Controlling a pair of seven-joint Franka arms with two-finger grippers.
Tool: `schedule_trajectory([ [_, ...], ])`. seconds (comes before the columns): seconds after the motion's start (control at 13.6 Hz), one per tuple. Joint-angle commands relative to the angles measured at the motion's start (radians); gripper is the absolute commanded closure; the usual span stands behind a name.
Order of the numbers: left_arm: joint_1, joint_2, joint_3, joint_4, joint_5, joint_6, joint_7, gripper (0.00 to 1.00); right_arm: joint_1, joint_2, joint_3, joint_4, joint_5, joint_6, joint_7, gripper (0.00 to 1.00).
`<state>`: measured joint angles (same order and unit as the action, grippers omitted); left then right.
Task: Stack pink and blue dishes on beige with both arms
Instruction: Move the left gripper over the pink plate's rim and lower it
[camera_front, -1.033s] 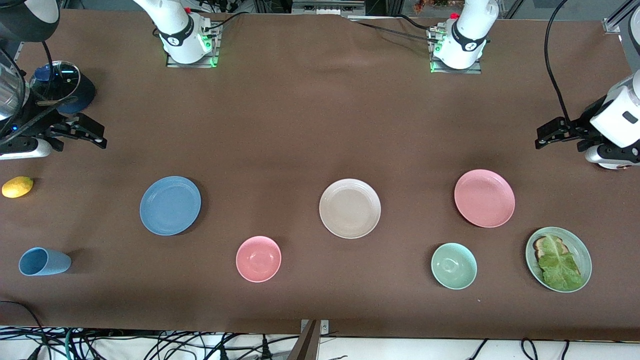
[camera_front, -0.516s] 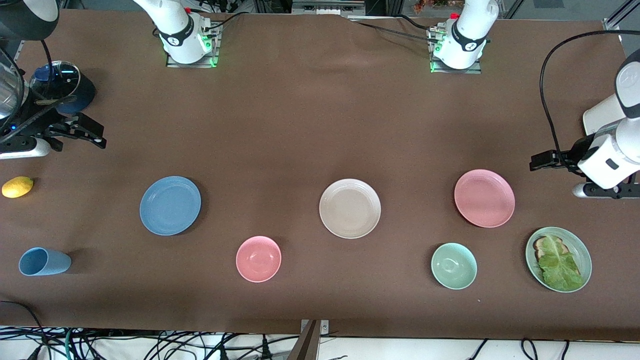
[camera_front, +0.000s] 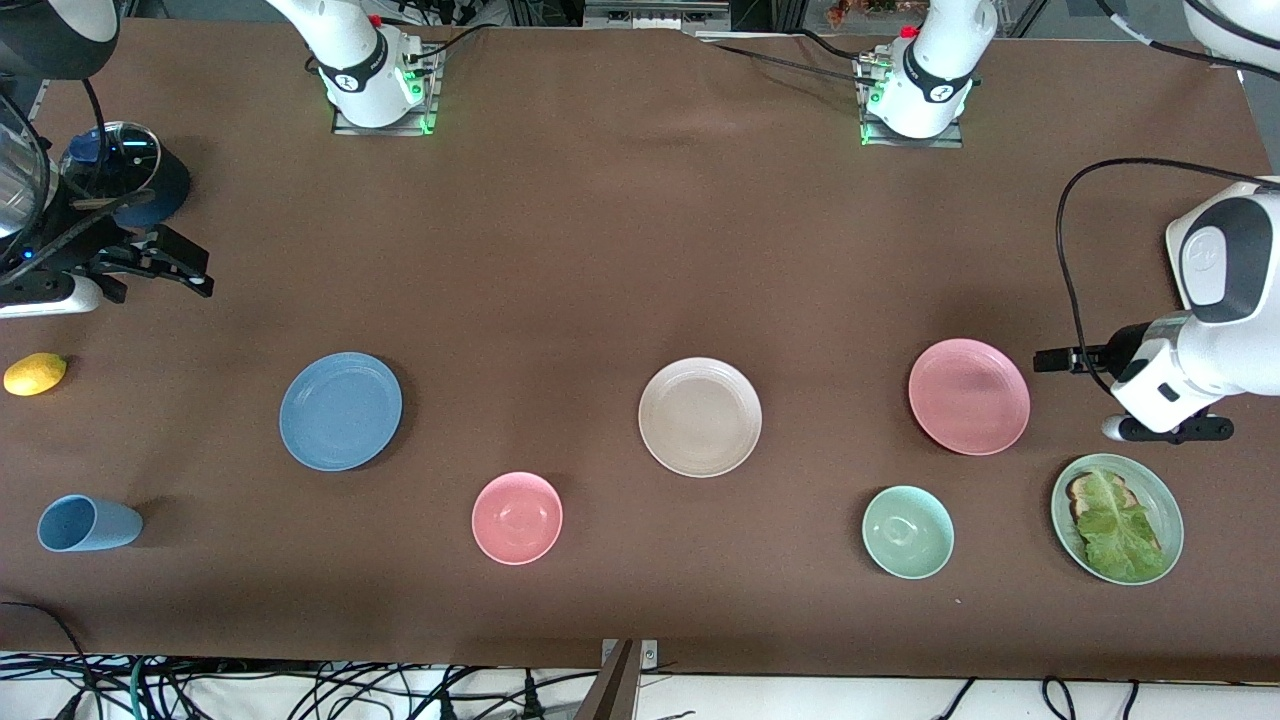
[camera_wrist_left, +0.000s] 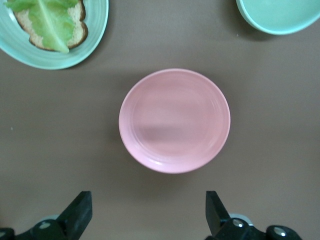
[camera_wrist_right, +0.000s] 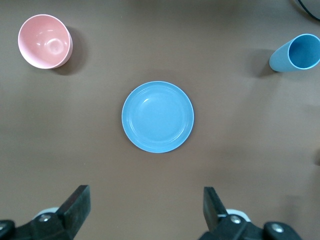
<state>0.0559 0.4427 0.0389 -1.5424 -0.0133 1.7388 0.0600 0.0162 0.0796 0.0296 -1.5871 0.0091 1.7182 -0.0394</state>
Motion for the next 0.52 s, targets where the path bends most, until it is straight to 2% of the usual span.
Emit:
schedule_trajectory([
  [0.0, 0.033, 0.053, -0.002, 0.038, -0.016, 0.028, 0.015, 0.00, -0.004, -0.011, 0.004, 0.003, 0.017, -0.002, 0.007, 0.00],
  [0.44, 0.041, 0.060, -0.004, -0.105, -0.011, 0.231, 0.017, 0.00, -0.004, -0.009, 0.004, 0.003, 0.017, -0.002, 0.007, 0.00],
])
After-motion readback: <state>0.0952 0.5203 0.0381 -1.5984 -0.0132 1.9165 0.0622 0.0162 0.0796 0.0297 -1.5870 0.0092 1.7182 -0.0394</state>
